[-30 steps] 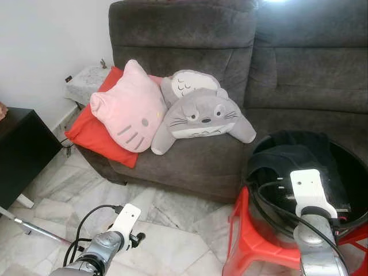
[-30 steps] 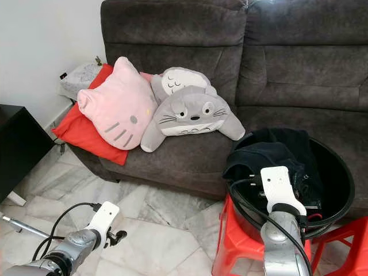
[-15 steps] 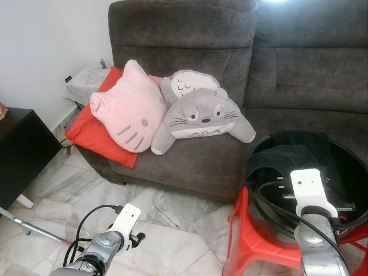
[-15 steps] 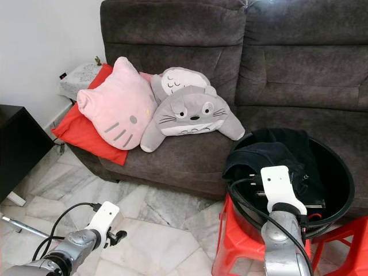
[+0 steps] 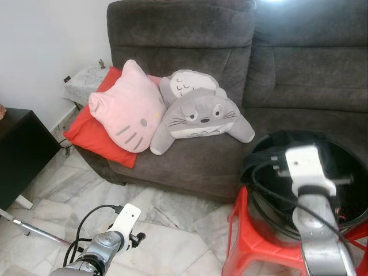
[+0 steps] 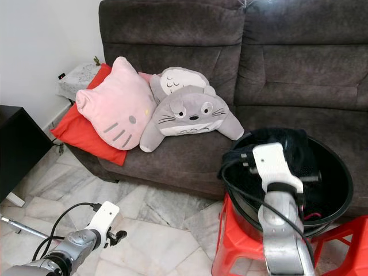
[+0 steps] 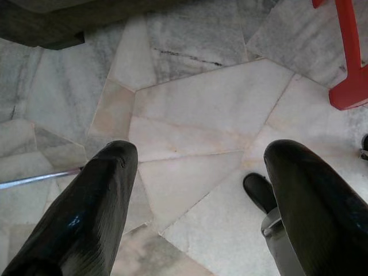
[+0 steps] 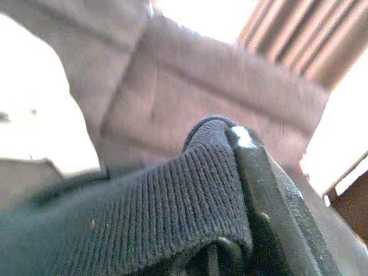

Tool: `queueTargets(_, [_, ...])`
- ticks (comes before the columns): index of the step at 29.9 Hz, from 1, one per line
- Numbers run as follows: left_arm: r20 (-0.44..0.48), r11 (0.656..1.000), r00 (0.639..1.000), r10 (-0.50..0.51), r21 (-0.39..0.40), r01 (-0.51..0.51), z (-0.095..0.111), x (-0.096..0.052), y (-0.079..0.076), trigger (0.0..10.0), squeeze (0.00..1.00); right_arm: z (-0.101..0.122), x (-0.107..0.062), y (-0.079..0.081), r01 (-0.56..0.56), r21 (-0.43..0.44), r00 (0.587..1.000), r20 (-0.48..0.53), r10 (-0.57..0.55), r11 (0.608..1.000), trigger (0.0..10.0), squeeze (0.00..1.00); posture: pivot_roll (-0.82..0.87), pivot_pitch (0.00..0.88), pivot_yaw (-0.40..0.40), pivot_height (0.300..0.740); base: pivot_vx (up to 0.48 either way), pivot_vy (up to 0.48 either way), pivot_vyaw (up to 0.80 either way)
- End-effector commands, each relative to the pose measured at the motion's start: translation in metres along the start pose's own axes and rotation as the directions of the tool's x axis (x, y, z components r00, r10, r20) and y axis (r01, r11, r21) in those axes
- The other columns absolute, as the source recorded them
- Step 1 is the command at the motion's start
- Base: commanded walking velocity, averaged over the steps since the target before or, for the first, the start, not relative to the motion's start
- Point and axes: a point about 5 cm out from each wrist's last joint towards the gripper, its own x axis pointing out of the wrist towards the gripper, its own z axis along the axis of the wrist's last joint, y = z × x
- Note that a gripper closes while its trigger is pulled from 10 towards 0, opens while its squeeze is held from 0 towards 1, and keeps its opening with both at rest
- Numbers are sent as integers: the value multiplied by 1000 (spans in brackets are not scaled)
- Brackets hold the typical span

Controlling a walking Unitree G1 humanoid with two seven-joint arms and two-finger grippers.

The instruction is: Hang hanger

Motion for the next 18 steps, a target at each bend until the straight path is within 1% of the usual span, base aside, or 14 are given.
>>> queueTargets(1, [-6,1000,1000,11,8,-11,-3,-1,3,10000,0,11,-1,5,-31,16,998,51,30,999,0,0,-265,0,123,740,0,0,0])
queueTargets(4, [-6,1000,1000,12,8,-12,-3,-1,3,10000,0,19,-1,7,-52,21,994,102,49,998,0,0,-263,0,119,740,0,0,0])
queueTargets(5, [-7,1000,1000,12,8,-12,-3,-1,3,10000,0,25,-1,7,-56,25,989,137,52,998,0,0,-263,0,119,740,0,0,0])
queueTargets(7, [-7,1000,1000,12,8,-12,-3,-1,3,10000,0,33,0,4,-47,29,982,182,41,998,0,0,-263,0,119,740,0,0,0])
queueTargets(9, [-8,1000,1000,11,9,-11,-4,-1,3,10000,0,36,0,1,-31,28,979,204,24,999,0,0,-265,0,118,740,0,0,0])
queueTargets(12, [-9,1000,1000,11,9,-11,-4,-1,3,10000,0,39,1,-6,1,35,974,225,-9,999,0,0,-265,0,118,740,0,0,0])
queueTargets(15, [-10,1000,1000,11,10,-11,-4,-1,3,10000,0,41,6,-14,12,82,980,196,-28,997,0,0,-265,0,117,740,0,0,0])
queueTargets(17, [-11,1000,1000,10,12,-10,-5,-1,3,10000,0,45,10,-21,19,121,979,200,-43,992,0,0,-270,0,117,740,0,0,0])
queueTargets(18, [-11,1000,1000,10,12,-9,-5,-1,3,10000,0,47,11,-24,19,114,977,208,-43,993,0,0,-270,0,117,740,0,0,0])
